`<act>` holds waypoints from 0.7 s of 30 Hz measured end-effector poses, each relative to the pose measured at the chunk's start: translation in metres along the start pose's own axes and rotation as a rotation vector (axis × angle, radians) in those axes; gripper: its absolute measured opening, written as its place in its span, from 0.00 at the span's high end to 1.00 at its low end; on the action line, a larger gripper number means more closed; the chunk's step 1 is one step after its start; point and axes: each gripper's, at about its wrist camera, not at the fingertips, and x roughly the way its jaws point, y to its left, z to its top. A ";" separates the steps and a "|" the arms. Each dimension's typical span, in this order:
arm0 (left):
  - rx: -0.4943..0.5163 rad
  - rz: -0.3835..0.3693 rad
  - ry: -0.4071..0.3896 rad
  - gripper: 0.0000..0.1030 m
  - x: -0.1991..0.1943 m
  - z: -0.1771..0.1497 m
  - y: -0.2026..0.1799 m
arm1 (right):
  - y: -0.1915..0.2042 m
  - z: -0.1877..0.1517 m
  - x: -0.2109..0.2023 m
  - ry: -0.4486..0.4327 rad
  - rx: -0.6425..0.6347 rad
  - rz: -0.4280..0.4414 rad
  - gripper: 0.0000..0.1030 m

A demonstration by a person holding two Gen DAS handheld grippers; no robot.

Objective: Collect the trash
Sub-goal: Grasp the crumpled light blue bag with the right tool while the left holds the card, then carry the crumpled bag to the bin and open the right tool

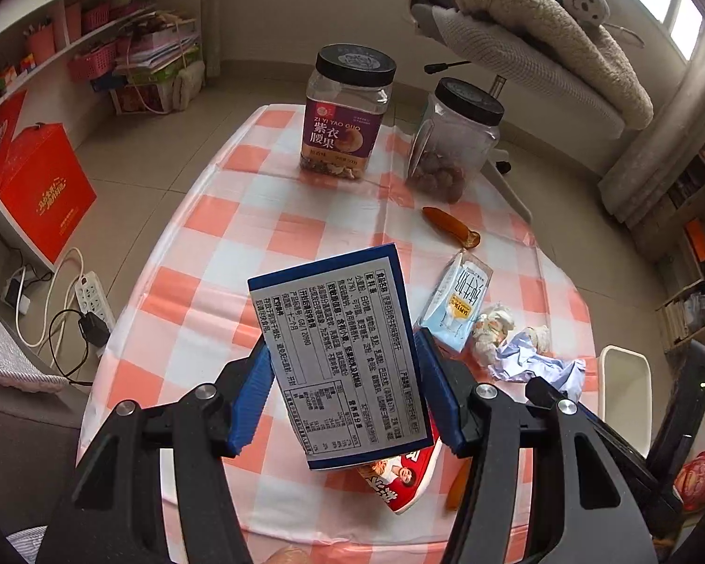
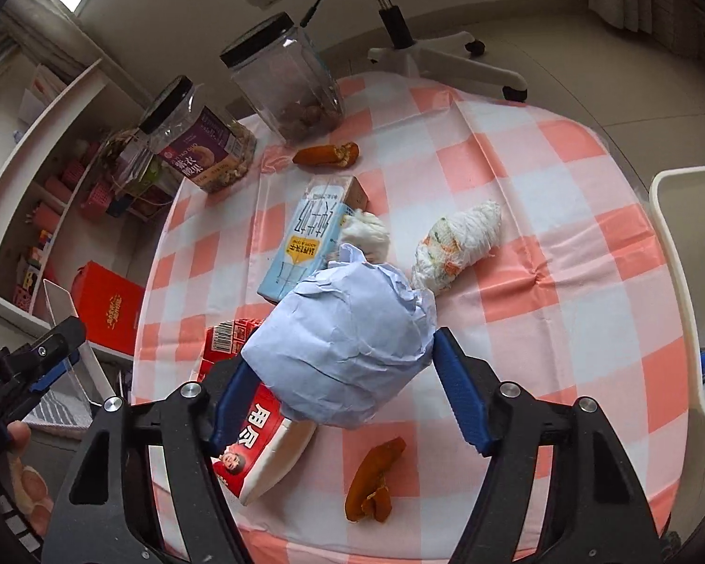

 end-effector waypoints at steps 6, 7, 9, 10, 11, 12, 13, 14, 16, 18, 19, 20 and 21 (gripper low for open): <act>0.077 0.016 -0.138 0.44 -0.022 -0.004 -0.025 | 0.010 0.008 -0.038 -0.166 -0.079 -0.014 0.34; 0.094 0.026 -0.163 0.44 -0.025 -0.005 -0.031 | 0.010 0.009 -0.044 -0.196 -0.096 -0.029 0.34; 0.126 0.041 -0.208 0.44 -0.031 -0.007 -0.041 | 0.010 0.011 -0.058 -0.242 -0.117 -0.054 0.34; 0.139 0.043 -0.226 0.44 -0.034 -0.008 -0.046 | 0.009 0.011 -0.064 -0.262 -0.126 -0.067 0.34; 0.152 0.043 -0.242 0.44 -0.036 -0.010 -0.052 | 0.007 0.012 -0.069 -0.282 -0.134 -0.081 0.34; 0.165 0.042 -0.255 0.44 -0.037 -0.011 -0.056 | 0.005 0.012 -0.074 -0.301 -0.141 -0.098 0.34; 0.178 0.042 -0.266 0.44 -0.038 -0.012 -0.061 | 0.002 0.012 -0.079 -0.318 -0.146 -0.114 0.34; 0.189 0.041 -0.275 0.44 -0.039 -0.014 -0.066 | -0.001 0.012 -0.083 -0.334 -0.150 -0.132 0.34; 0.206 0.033 -0.288 0.44 -0.039 -0.016 -0.075 | -0.006 0.012 -0.090 -0.362 -0.160 -0.167 0.34; 0.219 0.022 -0.297 0.44 -0.040 -0.018 -0.083 | -0.012 0.013 -0.098 -0.386 -0.163 -0.201 0.34; 0.226 0.018 -0.300 0.44 -0.040 -0.020 -0.088 | -0.015 0.012 -0.103 -0.398 -0.166 -0.217 0.34; 0.231 0.015 -0.304 0.44 -0.040 -0.021 -0.092 | -0.017 0.012 -0.107 -0.409 -0.169 -0.232 0.34; 0.235 0.012 -0.308 0.44 -0.039 -0.022 -0.096 | -0.020 0.012 -0.110 -0.418 -0.173 -0.246 0.34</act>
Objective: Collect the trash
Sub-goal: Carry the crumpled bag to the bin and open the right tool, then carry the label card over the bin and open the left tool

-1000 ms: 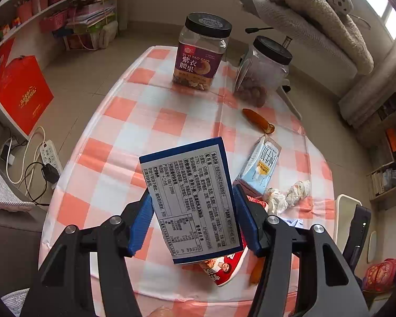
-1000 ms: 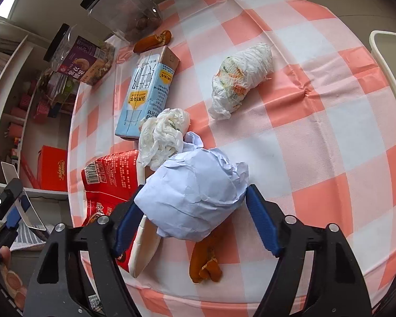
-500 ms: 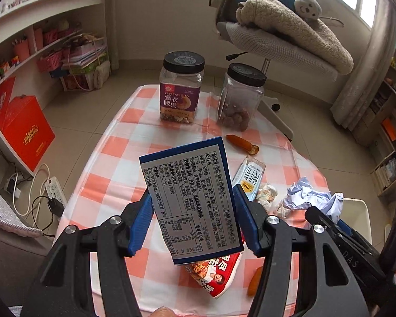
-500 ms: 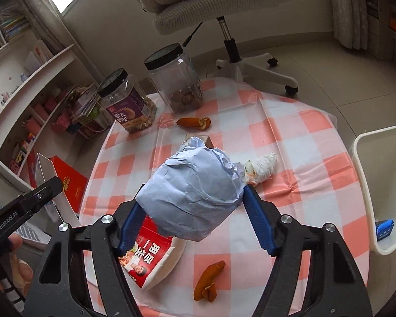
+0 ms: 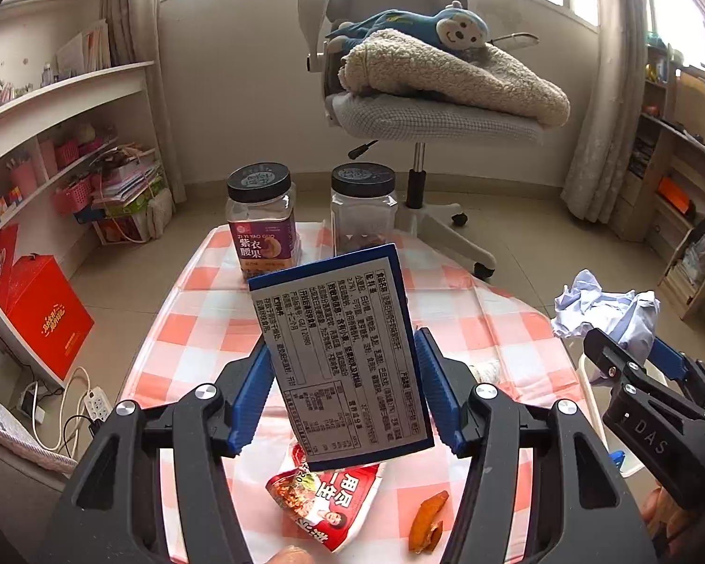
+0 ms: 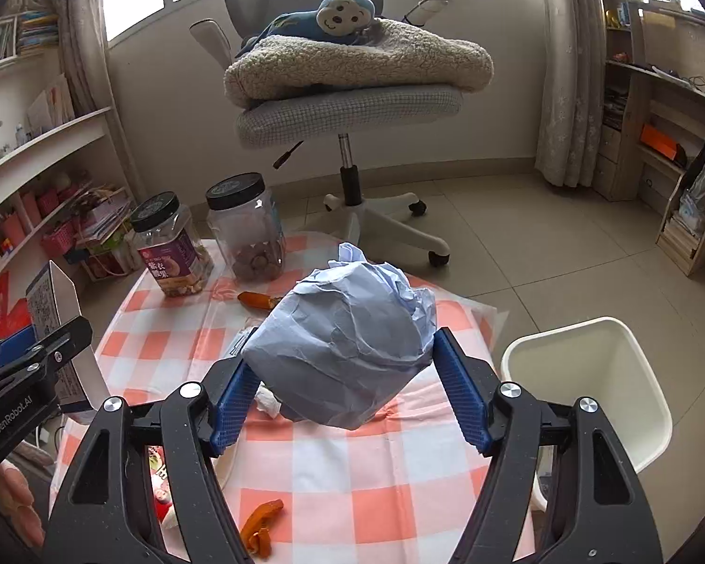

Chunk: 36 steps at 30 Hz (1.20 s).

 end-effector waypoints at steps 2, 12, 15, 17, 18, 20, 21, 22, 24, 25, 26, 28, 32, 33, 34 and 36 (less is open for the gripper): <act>0.007 -0.010 -0.008 0.44 -0.001 -0.001 -0.010 | -0.007 0.001 -0.005 -0.017 -0.010 -0.028 0.34; 0.052 -0.068 -0.003 0.44 0.003 -0.007 -0.055 | -0.069 0.002 -0.024 -0.044 0.033 -0.180 0.34; 0.064 -0.086 0.006 0.44 0.006 -0.009 -0.069 | -0.099 0.004 -0.027 -0.046 0.075 -0.239 0.34; 0.073 -0.098 0.010 0.44 0.008 -0.010 -0.080 | -0.121 0.004 -0.030 -0.043 0.110 -0.273 0.34; 0.079 -0.105 0.012 0.44 0.009 -0.010 -0.086 | -0.131 0.004 -0.030 -0.041 0.129 -0.289 0.33; 0.090 -0.120 0.015 0.44 0.010 -0.013 -0.098 | -0.149 0.005 -0.030 -0.030 0.164 -0.317 0.31; 0.096 -0.128 0.017 0.44 0.011 -0.014 -0.104 | -0.158 0.005 -0.029 -0.018 0.179 -0.331 0.28; 0.104 -0.136 0.021 0.44 0.012 -0.015 -0.111 | -0.167 0.004 -0.030 -0.010 0.198 -0.349 0.28; 0.119 -0.153 0.029 0.44 0.015 -0.017 -0.124 | -0.182 0.003 -0.035 -0.012 0.235 -0.376 0.18; 0.126 -0.161 0.033 0.44 0.016 -0.020 -0.130 | -0.190 0.003 -0.038 -0.015 0.251 -0.388 0.15; 0.134 -0.168 0.037 0.44 0.017 -0.021 -0.136 | -0.195 0.004 -0.041 -0.022 0.263 -0.395 0.14; 0.153 -0.177 0.040 0.44 0.019 -0.025 -0.149 | -0.207 0.004 -0.049 -0.037 0.283 -0.408 0.12; 0.171 -0.210 0.059 0.44 0.023 -0.030 -0.172 | -0.226 0.006 -0.066 -0.065 0.309 -0.436 0.09; 0.171 -0.217 0.068 0.44 0.025 -0.031 -0.179 | -0.231 0.006 -0.070 -0.071 0.317 -0.442 0.09; 0.171 -0.227 0.077 0.44 0.026 -0.031 -0.185 | -0.236 0.006 -0.073 -0.075 0.327 -0.447 0.09; 0.172 -0.252 0.092 0.44 0.027 -0.032 -0.201 | -0.247 0.006 -0.078 -0.080 0.353 -0.449 0.08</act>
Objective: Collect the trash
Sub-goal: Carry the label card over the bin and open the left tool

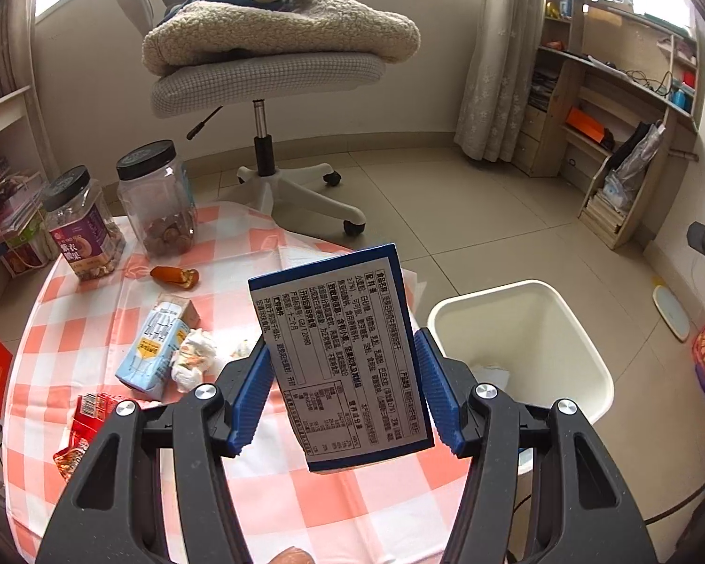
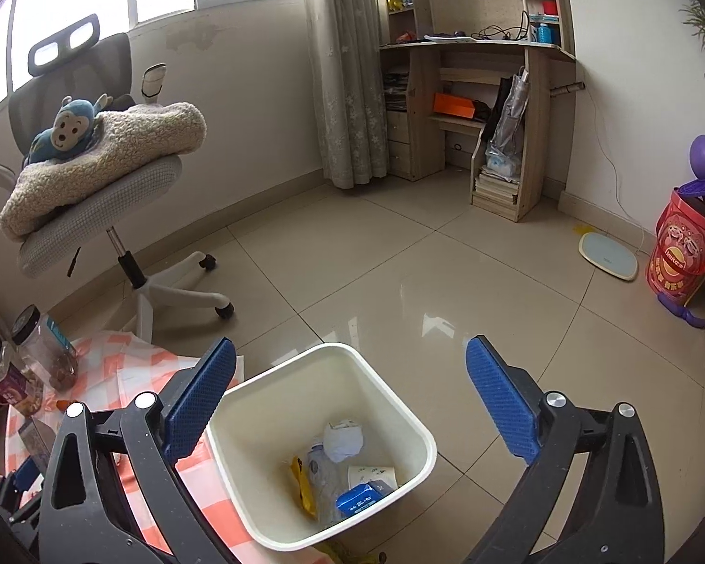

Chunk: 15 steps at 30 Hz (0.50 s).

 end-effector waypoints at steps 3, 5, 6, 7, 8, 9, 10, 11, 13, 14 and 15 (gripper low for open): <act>0.013 -0.040 0.012 0.44 0.007 0.006 -0.029 | -0.016 0.006 -0.001 -0.004 0.046 0.004 0.08; 0.034 -0.060 0.014 0.44 0.011 0.012 -0.050 | -0.027 0.009 -0.005 -0.011 0.078 0.015 0.08; 0.046 -0.068 0.012 0.43 0.013 0.015 -0.061 | -0.032 0.010 -0.007 -0.015 0.093 0.020 0.08; 0.055 -0.076 0.011 0.43 0.015 0.017 -0.072 | -0.037 0.012 -0.009 -0.022 0.106 0.022 0.08; 0.060 -0.087 0.016 0.43 0.017 0.019 -0.080 | -0.043 0.014 -0.011 -0.030 0.117 0.022 0.08; 0.059 -0.099 0.023 0.43 0.020 0.021 -0.089 | -0.048 0.015 -0.012 -0.037 0.127 0.021 0.08; 0.056 -0.111 0.031 0.43 0.023 0.023 -0.096 | -0.053 0.017 -0.014 -0.043 0.136 0.020 0.08; 0.055 -0.122 0.038 0.43 0.026 0.024 -0.104 | -0.058 0.017 -0.015 -0.047 0.144 0.018 0.08; 0.064 -0.135 0.050 0.43 0.032 0.027 -0.119 | -0.066 0.019 -0.017 -0.055 0.158 0.012 0.08; 0.072 -0.140 0.058 0.42 0.035 0.026 -0.126 | -0.070 0.019 -0.018 -0.060 0.165 0.006 0.08; 0.083 -0.150 0.069 0.42 0.039 0.027 -0.132 | -0.074 0.019 -0.019 -0.063 0.173 0.001 0.08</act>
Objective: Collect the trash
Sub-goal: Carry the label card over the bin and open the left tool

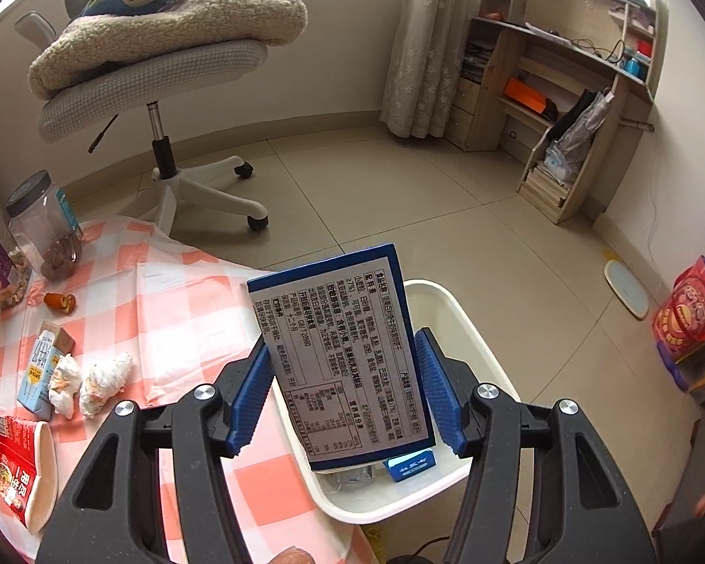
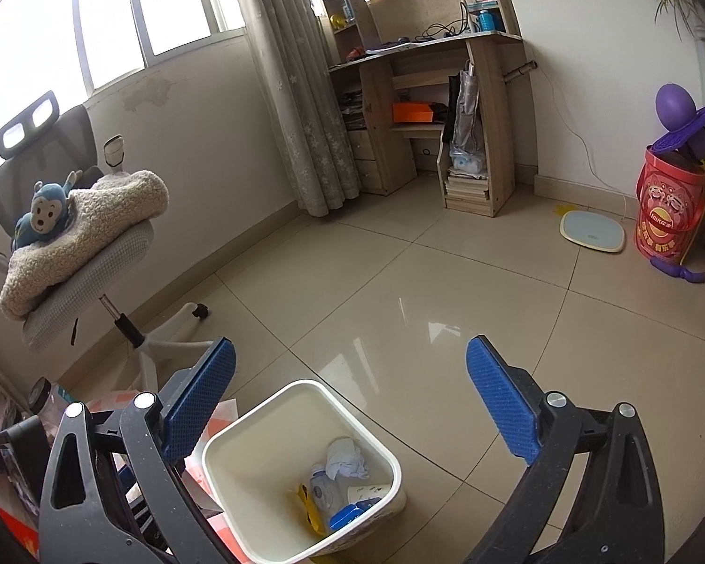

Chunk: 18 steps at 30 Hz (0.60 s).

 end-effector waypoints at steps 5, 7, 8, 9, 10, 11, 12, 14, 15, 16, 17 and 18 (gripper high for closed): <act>-0.003 -0.006 0.028 0.17 0.009 -0.003 -0.010 | -0.011 0.003 -0.002 -0.009 0.025 -0.005 0.08; 0.003 0.008 0.019 0.16 0.005 -0.005 -0.008 | -0.010 0.002 -0.004 -0.012 0.020 -0.005 0.08; 0.011 0.021 0.016 0.16 0.003 -0.007 -0.007 | -0.008 0.001 -0.005 -0.013 0.013 -0.002 0.08; 0.017 0.035 0.011 0.16 0.001 -0.008 -0.005 | -0.005 -0.001 -0.006 -0.014 0.003 0.000 0.08; 0.019 0.048 0.002 0.16 -0.002 -0.009 -0.002 | -0.002 -0.002 -0.007 -0.014 -0.009 0.002 0.08; 0.019 0.059 -0.007 0.16 -0.006 -0.011 0.002 | 0.002 -0.004 -0.008 -0.014 -0.022 0.005 0.08; 0.018 0.071 -0.018 0.16 -0.010 -0.012 0.006 | 0.007 -0.006 -0.008 -0.012 -0.036 0.009 0.08; 0.010 0.100 -0.042 0.16 -0.021 -0.014 0.018 | 0.016 -0.011 -0.009 -0.005 -0.069 0.015 0.07; 0.005 0.116 -0.054 0.16 -0.027 -0.015 0.024 | 0.022 -0.015 -0.009 0.002 -0.089 0.021 0.07; 0.000 0.130 -0.068 0.16 -0.034 -0.016 0.032 | 0.029 -0.020 -0.009 0.011 -0.112 0.026 0.07; -0.006 0.147 -0.082 0.16 -0.040 -0.016 0.039 | 0.035 -0.024 -0.010 0.017 -0.134 0.030 0.07; -0.014 0.164 -0.097 0.15 -0.047 -0.017 0.046 | 0.042 -0.029 -0.010 0.022 -0.156 0.032 0.07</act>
